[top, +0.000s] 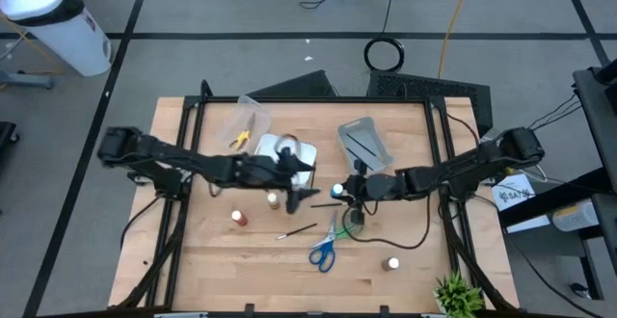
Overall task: Pick & Place Paint Supplies
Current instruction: Put the blue paint bottle into the white bin
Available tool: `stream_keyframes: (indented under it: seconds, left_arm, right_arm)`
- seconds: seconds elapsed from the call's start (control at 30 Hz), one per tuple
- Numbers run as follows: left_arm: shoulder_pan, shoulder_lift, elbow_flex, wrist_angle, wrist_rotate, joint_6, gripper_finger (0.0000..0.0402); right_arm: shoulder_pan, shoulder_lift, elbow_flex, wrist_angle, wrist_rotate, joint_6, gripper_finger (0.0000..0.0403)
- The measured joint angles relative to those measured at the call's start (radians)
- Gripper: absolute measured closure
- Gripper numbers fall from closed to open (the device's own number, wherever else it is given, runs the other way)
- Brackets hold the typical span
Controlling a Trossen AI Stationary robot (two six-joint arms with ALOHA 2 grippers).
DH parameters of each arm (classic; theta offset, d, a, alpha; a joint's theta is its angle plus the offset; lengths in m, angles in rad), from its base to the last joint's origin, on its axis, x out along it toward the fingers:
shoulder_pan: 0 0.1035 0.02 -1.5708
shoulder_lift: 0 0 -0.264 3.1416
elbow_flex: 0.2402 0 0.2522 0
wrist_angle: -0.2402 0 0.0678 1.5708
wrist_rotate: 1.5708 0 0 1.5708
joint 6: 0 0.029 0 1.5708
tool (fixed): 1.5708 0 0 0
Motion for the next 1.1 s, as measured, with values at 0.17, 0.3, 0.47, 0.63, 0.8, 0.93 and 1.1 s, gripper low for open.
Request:
stream_keyframes:
  seconds: [0.17,0.3,0.47,0.63,0.8,0.93,1.1]
  left_arm:
    - [-0.036,0.135,0.174,-0.060,-0.017,0.062,0.0055]
    - [-0.045,0.216,0.236,-0.065,-0.024,0.076,0.0055]
    - [-0.028,0.263,0.256,-0.051,-0.042,0.085,0.0055]
    - [-0.022,0.265,0.256,-0.050,-0.030,0.092,0.0090]
    - [-0.021,0.265,0.256,-0.050,0.040,0.099,0.0204]
    - [-0.020,0.263,0.256,-0.040,0.043,0.107,0.0280]
    - [-0.020,0.202,0.255,-0.085,-0.006,0.076,0.0280]
  right_arm:
    - [0.012,0.006,0.001,0.024,-0.001,-0.016,0.0315]
    - [0.031,0.005,0.001,0.035,-0.001,-0.028,0.0315]
    - [0.036,0.005,0.001,0.035,-0.001,-0.029,0.0315]
    - [0.035,0.005,0.001,0.034,0.001,-0.026,0.0315]
    - [0.035,0.005,0.001,0.030,0.000,-0.026,0.0315]
    - [0.035,0.005,0.001,0.034,-0.003,-0.010,0.0297]
    - [0.035,-0.002,-0.007,0.031,0.005,0.024,0.0218]
